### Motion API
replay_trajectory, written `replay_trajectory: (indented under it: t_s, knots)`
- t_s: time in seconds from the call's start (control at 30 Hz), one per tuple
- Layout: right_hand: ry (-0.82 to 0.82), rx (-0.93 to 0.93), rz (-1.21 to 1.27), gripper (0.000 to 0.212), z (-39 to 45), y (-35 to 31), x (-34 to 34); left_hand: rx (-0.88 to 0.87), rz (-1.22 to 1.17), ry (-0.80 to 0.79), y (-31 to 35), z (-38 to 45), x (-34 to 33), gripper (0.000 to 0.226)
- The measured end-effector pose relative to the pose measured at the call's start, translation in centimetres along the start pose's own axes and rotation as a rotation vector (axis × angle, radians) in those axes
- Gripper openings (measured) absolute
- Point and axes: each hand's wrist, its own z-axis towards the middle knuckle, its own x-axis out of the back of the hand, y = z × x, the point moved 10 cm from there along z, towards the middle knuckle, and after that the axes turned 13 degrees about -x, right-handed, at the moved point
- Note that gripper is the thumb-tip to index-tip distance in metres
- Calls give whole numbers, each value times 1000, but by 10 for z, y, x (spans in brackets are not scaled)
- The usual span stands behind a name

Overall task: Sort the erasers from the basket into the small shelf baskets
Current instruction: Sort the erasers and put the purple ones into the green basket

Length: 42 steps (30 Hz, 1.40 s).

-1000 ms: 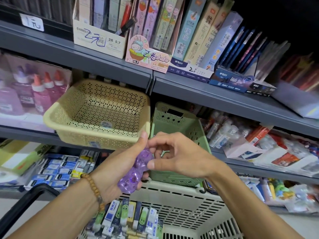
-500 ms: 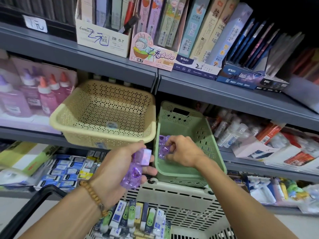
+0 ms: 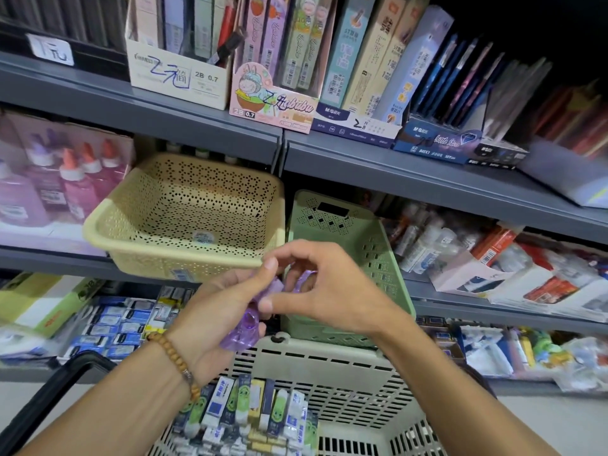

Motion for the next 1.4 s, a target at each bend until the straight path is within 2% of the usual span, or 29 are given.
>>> replay_trajectory:
  t_s: [0.1, 0.17, 0.23, 0.33, 0.43, 0.57, 0.63, 0.73, 0.8, 0.93, 1.13, 1.2, 1.23, 1.3, 1.4]
  knots:
    - [28, 10, -154, 31, -2, -2, -3, 7, 55, -53, -1, -4, -4, 36]
    - [-9, 10, -186, 24, -4, 4, -4, 15, 131, -91, -3, -5, -5, 39]
    - [-37, -32, -168, 23, -4, 17, 1, 25, 173, -110, -6, -4, -5, 33]
    - [80, -142, -117, 27, 2, 46, 34, 83, 50, -42, -13, -2, 0, 22]
    - [256, -301, -280, 29, 12, 87, 67, 125, -102, 32, -16, -4, 9, 44]
    - [284, -506, -465, 33, 26, 132, 63, 145, -208, 61, -16, -8, 12, 44]
    - [314, -580, -474, 35, 29, 142, 60, 130, -227, 55, -13, -7, 10, 42]
    - [231, -659, -436, 39, 31, 148, 50, 43, -215, 30, -5, -2, 9, 33]
    - [212, -635, -507, 36, 31, 141, 50, -10, -163, 28, 0, -2, 14, 37]
    - [131, -464, -625, 34, 36, 119, 39, -34, -4, 65, 3, -8, 24, 41]
    - [193, -462, -653, 35, 38, 113, 40, -31, -78, 71, -1, -8, 21, 35]
    - [274, -356, -460, 23, 28, 89, 45, -57, -137, 91, 3, -5, 21, 32]
    - [247, -287, -253, 18, 21, 75, 42, -69, -159, 94, 5, -4, 20, 26]
    - [67, -157, 37, 22, 6, 44, 23, -83, -186, 69, 7, -2, 15, 14]
    - [-79, -53, -13, 36, -11, 13, -2, -92, -201, 16, 8, -2, 5, 12]
